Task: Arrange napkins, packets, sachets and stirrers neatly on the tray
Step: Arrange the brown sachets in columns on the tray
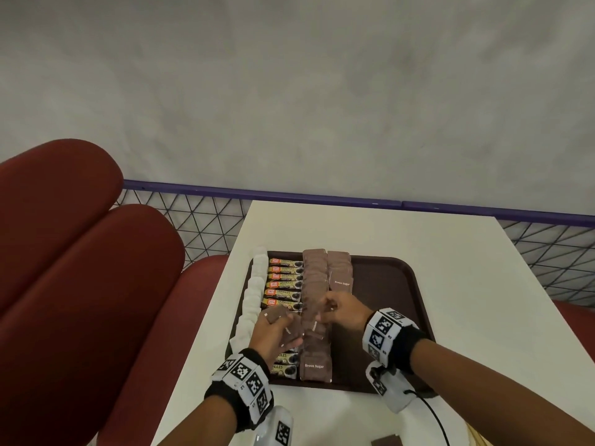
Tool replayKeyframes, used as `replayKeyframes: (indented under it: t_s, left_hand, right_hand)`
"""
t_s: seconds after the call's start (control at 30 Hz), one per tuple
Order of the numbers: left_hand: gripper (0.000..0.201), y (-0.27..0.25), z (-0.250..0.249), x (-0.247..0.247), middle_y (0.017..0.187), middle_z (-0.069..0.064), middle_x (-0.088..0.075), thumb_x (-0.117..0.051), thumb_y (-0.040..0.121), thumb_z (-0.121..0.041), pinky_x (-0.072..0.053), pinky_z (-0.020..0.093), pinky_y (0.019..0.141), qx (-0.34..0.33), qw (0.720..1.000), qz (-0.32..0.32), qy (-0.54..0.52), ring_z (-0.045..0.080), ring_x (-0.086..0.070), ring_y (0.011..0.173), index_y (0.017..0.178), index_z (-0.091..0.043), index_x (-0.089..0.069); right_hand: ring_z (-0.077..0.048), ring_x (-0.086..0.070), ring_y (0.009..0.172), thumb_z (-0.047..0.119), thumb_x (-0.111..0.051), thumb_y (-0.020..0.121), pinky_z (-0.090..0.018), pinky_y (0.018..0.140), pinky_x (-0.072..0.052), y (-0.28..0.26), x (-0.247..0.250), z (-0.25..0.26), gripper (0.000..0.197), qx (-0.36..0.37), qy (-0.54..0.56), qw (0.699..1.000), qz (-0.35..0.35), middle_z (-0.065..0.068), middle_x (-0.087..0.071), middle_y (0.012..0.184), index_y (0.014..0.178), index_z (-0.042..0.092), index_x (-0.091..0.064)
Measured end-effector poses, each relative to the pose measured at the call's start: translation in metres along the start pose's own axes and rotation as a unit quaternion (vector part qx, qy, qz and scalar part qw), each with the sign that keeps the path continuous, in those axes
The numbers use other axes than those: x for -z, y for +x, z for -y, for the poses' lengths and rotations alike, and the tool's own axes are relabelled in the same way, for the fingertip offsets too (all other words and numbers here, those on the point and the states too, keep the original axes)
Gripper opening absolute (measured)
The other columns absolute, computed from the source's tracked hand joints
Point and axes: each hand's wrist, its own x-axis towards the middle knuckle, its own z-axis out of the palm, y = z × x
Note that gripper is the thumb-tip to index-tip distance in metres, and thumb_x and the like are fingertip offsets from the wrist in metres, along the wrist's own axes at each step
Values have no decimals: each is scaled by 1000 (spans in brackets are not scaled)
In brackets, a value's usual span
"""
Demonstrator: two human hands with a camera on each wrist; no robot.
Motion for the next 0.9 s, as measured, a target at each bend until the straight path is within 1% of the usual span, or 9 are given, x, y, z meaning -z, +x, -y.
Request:
replayKeyframes:
  t_s: [0.1, 0.17, 0.23, 0.3, 0.4, 0.5, 0.67, 0.77, 0.9]
  left_hand:
    - [19, 1, 0, 5, 75, 14, -59, -43, 81, 10, -55, 32, 65, -5, 1000, 11, -6, 26, -63, 79, 70, -2, -52]
    - [20, 1, -1, 8, 70, 13, -57, -43, 76, 13, -54, 33, 64, -5, 1000, 7, -18, 27, -61, 78, 65, -1, -52]
    - [17, 1, -1, 10, 73, 14, -57, -45, 76, 13, -54, 33, 64, -6, 999, -5, -33, 27, -60, 77, 75, 1, -56]
    - [18, 3, 0, 12, 82, 19, -60, -46, 80, 13, -55, 34, 63, -1, 999, -18, -50, 28, -62, 79, 89, 4, -58]
    - [15, 4, 0, 13, 92, 22, -60, -45, 85, 12, -56, 35, 63, -7, 998, -17, -57, 29, -63, 80, 94, 4, -56]
    - [19, 3, -1, 14, 96, 19, -61, -44, 91, 8, -56, 37, 66, -4, 997, -20, -73, 30, -63, 84, 105, -1, -52]
    - [21, 7, 1, 19, 100, 16, -61, -45, 93, 4, -58, 35, 66, 17, 996, -15, -91, 29, -62, 89, 110, -7, -52]
    - [23, 10, 1, 23, 104, 17, -60, -45, 93, 3, -57, 37, 69, 26, 995, -14, -98, 29, -62, 91, 112, -7, -52]
    - [26, 13, 0, 28, 112, 20, -59, -45, 92, 3, -57, 38, 74, 30, 994, -7, -100, 30, -61, 95, 115, -5, -53]
  right_hand:
    - [-25, -58, 100, 14, -73, 75, -38, 94, -46, 6, 18, -20, 24, -69, -37, 989, -128, -5, -66, 94, 67, 30, -57]
    - [-27, -57, 103, 16, -73, 75, -35, 93, -46, 9, 30, -29, 20, -111, -37, 969, -216, -5, -68, 92, 68, 29, -59]
    - [-26, -59, 99, 11, -71, 77, -26, 82, -43, 9, 42, -33, 15, -133, 18, 954, -267, -5, -66, 87, 75, 22, -62]
    - [-24, -59, 91, 7, -68, 79, -23, 76, -38, 11, 50, -37, 11, -152, 53, 943, -292, -7, -63, 88, 82, 15, -63]
    - [-21, -55, 83, 4, -66, 79, -24, 74, -39, 19, 51, -42, 15, -182, 58, 934, -301, -12, -64, 94, 93, 9, -66]
    - [-22, -55, 81, 3, -65, 77, -24, 71, -39, 31, 45, -48, 15, -198, 43, 935, -290, -15, -66, 96, 92, 9, -66]
    - [-30, -61, 97, 6, -64, 82, -25, 75, -43, 48, 32, -47, 19, -223, 20, 935, -275, -15, -66, 104, 101, 7, -66]
    - [-31, -61, 100, 7, -63, 83, -31, 82, -47, 56, 28, -48, 20, -229, -10, 934, -273, -17, -66, 107, 102, 7, -64]
    - [-34, -59, 103, 7, -58, 85, -32, 82, -47, 63, 25, -48, 22, -232, -66, 932, -272, -18, -64, 111, 106, 5, -61]
